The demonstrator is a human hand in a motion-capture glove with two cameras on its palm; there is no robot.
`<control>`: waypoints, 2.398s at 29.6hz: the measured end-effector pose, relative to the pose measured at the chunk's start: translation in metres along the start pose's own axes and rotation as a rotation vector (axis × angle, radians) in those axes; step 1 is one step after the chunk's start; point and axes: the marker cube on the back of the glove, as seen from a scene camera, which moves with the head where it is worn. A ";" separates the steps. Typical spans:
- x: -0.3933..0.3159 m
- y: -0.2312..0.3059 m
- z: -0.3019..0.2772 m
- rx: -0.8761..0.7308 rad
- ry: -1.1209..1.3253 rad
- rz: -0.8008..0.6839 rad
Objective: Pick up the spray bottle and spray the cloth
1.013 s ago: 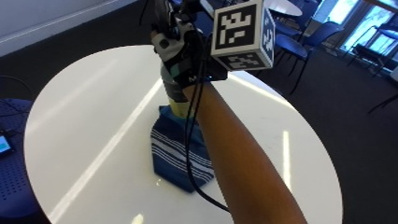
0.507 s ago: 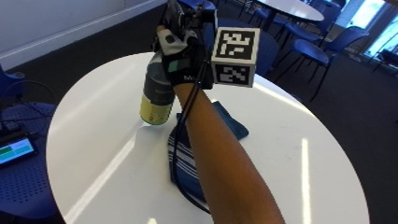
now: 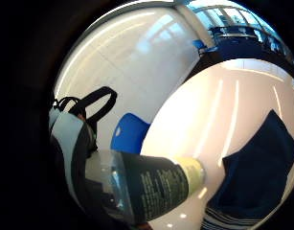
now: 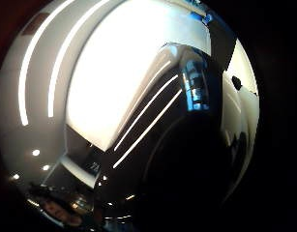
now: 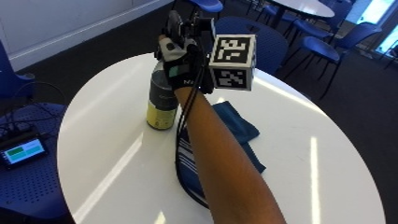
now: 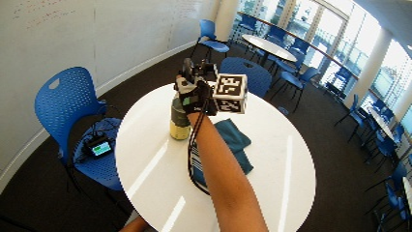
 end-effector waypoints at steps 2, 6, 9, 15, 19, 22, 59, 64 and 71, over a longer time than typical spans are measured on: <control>0.001 0.000 -0.001 0.002 -0.007 0.008; -0.002 -0.001 -0.003 0.011 -0.017 0.006; -0.007 -0.002 -0.005 0.019 -0.023 -0.004; -0.012 -0.007 -0.005 0.029 -0.023 0.004; -0.014 -0.011 -0.001 0.025 -0.004 0.020; -0.016 -0.012 0.002 0.023 0.002 0.019; 0.016 -0.002 0.008 -0.090 -0.002 0.116; 0.023 -0.001 0.009 -0.107 0.006 0.135; 0.028 0.002 0.008 -0.125 0.020 0.152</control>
